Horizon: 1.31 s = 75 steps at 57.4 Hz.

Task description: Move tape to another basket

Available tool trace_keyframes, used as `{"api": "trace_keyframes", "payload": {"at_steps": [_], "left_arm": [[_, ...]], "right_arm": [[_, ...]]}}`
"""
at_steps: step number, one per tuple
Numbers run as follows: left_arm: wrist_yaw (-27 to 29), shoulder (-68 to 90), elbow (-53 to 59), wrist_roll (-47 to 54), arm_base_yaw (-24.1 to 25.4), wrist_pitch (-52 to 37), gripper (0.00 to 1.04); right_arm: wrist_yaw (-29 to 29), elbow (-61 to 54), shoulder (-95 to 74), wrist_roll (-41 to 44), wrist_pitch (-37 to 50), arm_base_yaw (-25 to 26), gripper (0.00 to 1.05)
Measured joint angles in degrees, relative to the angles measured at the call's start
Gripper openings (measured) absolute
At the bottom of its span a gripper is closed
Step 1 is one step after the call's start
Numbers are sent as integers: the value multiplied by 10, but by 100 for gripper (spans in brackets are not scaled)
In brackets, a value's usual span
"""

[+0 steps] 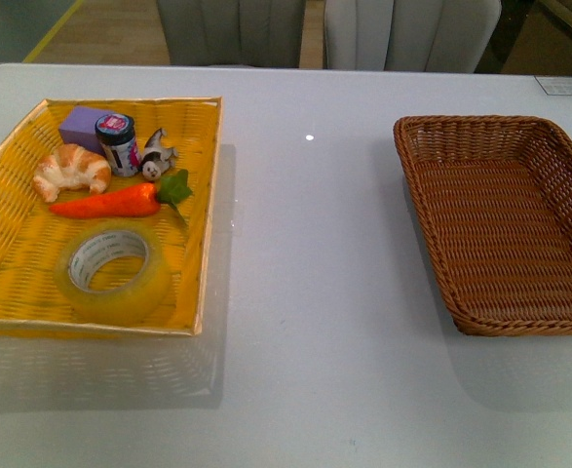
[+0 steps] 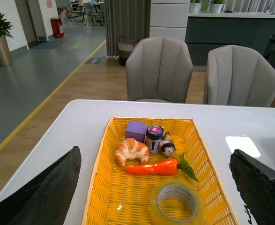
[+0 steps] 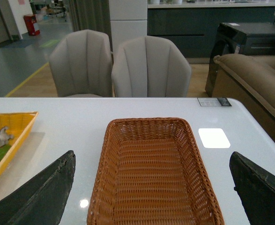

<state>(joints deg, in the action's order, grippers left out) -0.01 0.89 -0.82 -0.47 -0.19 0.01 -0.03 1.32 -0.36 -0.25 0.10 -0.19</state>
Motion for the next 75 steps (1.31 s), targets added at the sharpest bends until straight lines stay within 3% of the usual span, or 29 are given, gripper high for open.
{"api": "trace_keyframes", "payload": {"at_steps": [36,38,41,46,52,69,75], "left_arm": [[0,0,0,0,0,0,96],[-31,17,-12,0,9,33,96],[-113,98,-70,0,28,161,96],[-146,220,-120,0,32,217,96],[-147,334,-144,2,34,146,96],[-98,752,-219,19,26,-200,96],[-76,897,-272,12,16,-258,96]], "right_arm": [[0,0,0,0,0,0,96],[0,0,0,0,0,0,96],[-1,0,0,0,0,0,96],[1,0,0,0,0,0,96],[0,0,0,0,0,0,96],[1,0,0,0,0,0,96],[1,0,0,0,0,0,96]]}}
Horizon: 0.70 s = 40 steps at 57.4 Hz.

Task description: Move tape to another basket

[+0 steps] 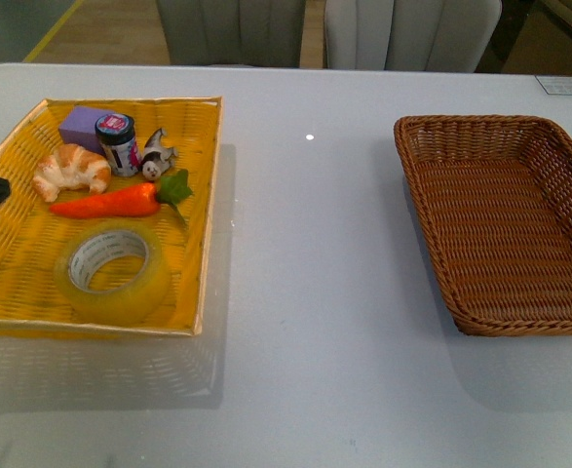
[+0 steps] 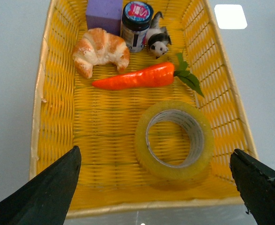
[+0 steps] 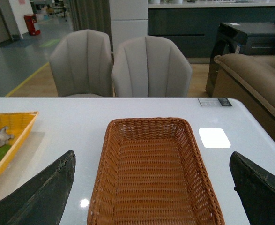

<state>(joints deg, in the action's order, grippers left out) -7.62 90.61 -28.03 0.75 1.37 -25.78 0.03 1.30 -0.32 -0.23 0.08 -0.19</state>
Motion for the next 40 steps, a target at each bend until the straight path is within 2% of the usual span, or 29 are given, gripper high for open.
{"api": "trace_keyframes", "payload": {"at_steps": [16,40], "left_arm": [[37,226,-118,-17,-9,-22,96],[59,367,-216,0,-27,-15,96]], "right_arm": [[0,0,0,0,0,0,96],[0,0,0,0,0,0,96]]}}
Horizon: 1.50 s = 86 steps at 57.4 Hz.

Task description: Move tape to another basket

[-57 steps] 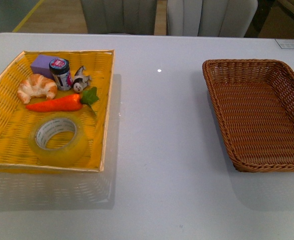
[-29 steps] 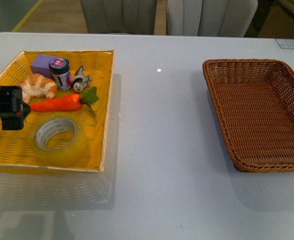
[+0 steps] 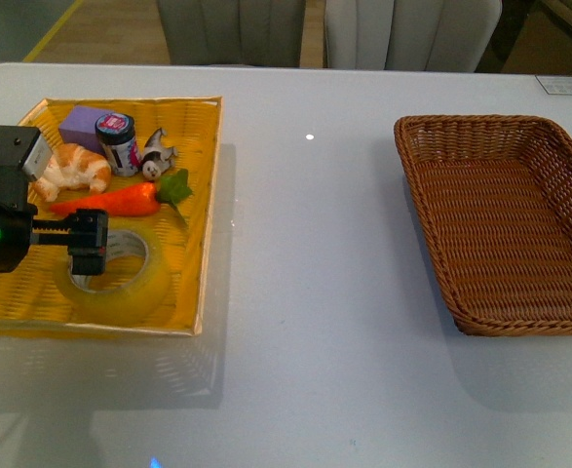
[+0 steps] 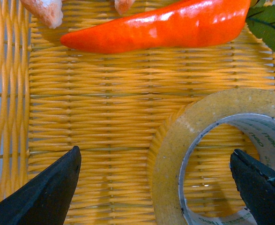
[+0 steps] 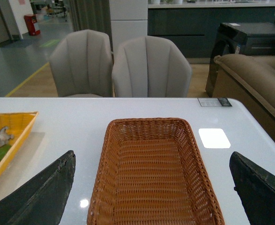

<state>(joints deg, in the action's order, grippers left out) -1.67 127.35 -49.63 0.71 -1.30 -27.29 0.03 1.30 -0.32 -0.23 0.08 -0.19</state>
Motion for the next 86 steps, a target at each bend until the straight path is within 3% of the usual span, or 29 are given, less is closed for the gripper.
{"api": "trace_keyframes", "payload": {"at_steps": [5,34,62,71,86], "left_arm": [[0,12,-7,2,0,4,95],[4,19,-11,11,-19,15,17],[-58,-193,30,-104,-31,60,15],[-61,-254,10,-143,-75,103,15],[-43,-277,-64,-210,-194,145,15]], "right_arm": [[0,0,0,0,0,0,96],[0,0,0,0,0,0,96],[0,0,0,0,0,0,96],[0,0,0,0,0,0,96],[0,0,0,0,0,0,96]]}}
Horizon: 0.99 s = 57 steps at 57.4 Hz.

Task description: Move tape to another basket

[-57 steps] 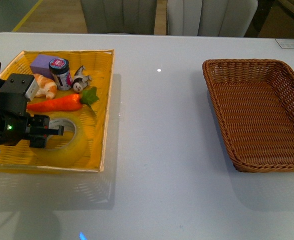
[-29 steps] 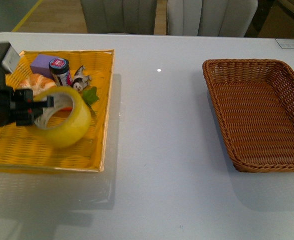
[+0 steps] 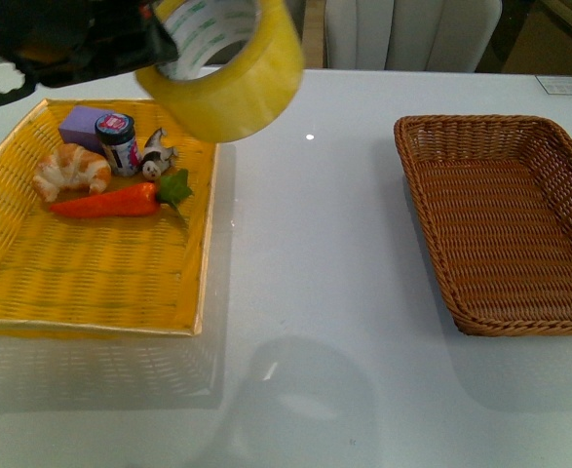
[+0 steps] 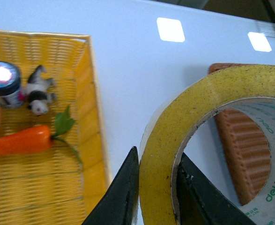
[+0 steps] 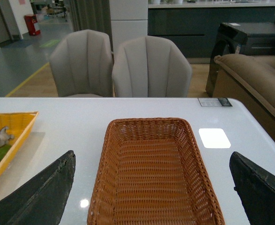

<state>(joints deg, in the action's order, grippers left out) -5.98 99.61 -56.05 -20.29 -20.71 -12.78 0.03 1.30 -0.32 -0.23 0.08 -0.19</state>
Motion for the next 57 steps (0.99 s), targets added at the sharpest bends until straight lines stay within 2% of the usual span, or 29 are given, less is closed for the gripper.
{"api": "trace_keyframes", "payload": {"at_steps": [9,20,22,26,30,36,43,49,57], "left_arm": [[-5,-7,-18,-37,-69,16,15],[-11,-14,-19,-56,-109,22,15],[-11,-15,-19,-57,-111,23,15],[-9,-15,-19,-61,-112,24,15],[-8,-17,-19,-62,-113,26,15],[-9,-18,-19,-64,-113,28,15],[-11,-18,-21,-65,-113,35,15],[-13,-18,-23,-67,-113,38,15],[-16,-18,-23,-69,-113,41,15]], "right_arm": [[0,0,0,0,0,0,96],[0,0,0,0,0,0,96],[12,7,-12,-11,-23,3,96],[57,64,-100,-82,-155,7,96],[84,93,-185,-132,-181,8,96],[136,118,-273,-189,-111,9,96],[217,135,-363,-289,49,1,96],[226,145,-450,-353,182,-38,96],[231,154,-531,-367,275,-90,96]]}}
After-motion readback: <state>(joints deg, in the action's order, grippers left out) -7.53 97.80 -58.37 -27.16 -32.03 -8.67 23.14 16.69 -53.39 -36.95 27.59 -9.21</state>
